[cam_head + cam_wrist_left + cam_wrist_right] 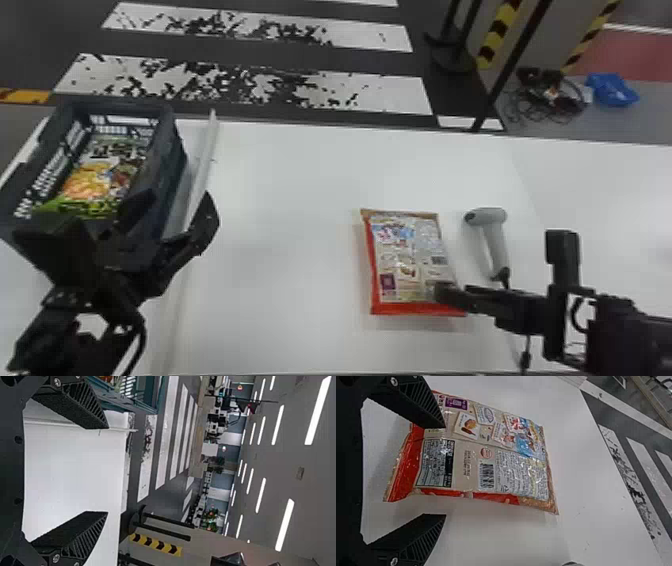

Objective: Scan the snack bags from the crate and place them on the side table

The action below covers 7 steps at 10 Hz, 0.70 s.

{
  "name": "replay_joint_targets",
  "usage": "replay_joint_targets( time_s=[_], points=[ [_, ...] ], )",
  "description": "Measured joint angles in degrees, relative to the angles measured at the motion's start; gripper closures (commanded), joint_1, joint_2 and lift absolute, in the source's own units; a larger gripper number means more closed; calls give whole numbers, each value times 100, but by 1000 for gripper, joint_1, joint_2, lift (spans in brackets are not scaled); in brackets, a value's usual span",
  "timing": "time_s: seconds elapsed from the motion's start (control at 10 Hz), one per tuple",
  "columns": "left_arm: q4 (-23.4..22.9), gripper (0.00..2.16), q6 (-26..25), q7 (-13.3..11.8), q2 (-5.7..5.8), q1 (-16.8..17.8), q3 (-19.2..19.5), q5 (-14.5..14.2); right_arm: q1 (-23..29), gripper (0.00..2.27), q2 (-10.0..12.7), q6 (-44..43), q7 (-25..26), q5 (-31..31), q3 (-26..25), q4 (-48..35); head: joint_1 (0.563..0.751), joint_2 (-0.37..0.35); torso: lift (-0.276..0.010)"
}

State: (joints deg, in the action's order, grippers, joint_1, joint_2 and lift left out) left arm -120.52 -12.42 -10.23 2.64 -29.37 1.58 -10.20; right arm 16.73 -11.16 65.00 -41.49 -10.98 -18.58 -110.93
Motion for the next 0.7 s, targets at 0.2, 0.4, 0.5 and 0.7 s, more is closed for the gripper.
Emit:
replay_joint_targets(
  time_s=[0.2, 0.4, 0.5, 0.7],
  points=[
    [2, 124, -2, -6, 2, 2, 0, -25, -80, 1048, -38, -14, -183, 54, 30, 190, 695, -110, -94],
    [2, 124, -2, -6, 0, 2, 0, -26, -129, 2138, -67, -57, -236, 142, 64, 280, 695, -111, -94],
    [-6, 124, -2, -5, 0, 2, 0, -26, -134, 2246, -72, -134, -358, 206, 68, 286, 695, -113, -94],
    [-32, 130, -8, -5, 0, 2, 0, -26, -122, 2243, -73, -368, -705, 194, -56, 285, 695, -111, -94]
  ],
)
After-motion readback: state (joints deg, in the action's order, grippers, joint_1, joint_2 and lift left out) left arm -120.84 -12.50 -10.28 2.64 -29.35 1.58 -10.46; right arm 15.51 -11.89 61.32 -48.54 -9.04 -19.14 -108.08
